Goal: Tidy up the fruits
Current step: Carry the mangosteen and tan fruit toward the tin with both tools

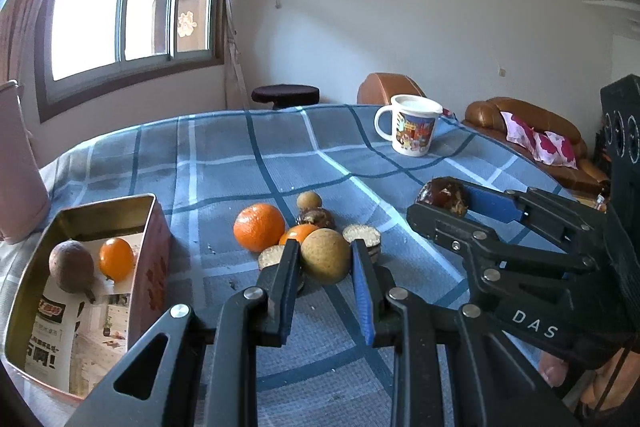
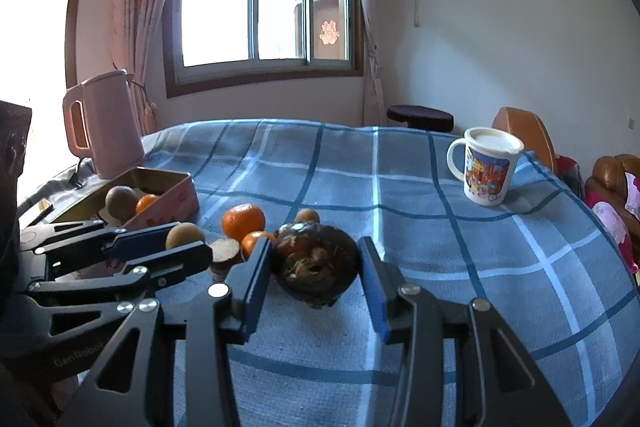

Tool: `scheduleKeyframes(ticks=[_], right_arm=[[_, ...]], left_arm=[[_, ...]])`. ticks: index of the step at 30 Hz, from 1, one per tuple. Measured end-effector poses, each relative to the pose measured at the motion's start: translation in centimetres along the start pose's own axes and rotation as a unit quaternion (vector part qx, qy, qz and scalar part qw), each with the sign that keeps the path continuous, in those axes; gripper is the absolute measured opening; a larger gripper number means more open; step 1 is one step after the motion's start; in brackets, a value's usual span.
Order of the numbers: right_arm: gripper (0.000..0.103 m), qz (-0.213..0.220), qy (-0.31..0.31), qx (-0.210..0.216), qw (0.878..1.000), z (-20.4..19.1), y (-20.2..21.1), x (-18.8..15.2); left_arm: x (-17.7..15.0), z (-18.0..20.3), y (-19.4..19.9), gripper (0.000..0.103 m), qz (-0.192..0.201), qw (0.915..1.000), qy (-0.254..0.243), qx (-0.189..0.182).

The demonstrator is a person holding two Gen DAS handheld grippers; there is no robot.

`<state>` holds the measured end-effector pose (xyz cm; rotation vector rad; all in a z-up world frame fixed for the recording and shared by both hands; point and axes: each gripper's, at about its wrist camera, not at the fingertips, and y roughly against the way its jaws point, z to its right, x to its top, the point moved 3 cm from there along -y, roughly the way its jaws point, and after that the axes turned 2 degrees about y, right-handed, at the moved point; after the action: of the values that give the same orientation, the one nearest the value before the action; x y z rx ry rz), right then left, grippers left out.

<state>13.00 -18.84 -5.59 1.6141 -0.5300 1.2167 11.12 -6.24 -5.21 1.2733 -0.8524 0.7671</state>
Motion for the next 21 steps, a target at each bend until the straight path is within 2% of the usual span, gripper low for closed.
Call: scheduleKeyframes(ticks=[21], right_arm=[[0.046, 0.043, 0.012, -0.005, 0.999, -0.7, 1.3, 0.4]], left_arm=[[0.2, -0.1, 1.9, 0.027, 0.049, 0.9987, 0.000, 0.011]])
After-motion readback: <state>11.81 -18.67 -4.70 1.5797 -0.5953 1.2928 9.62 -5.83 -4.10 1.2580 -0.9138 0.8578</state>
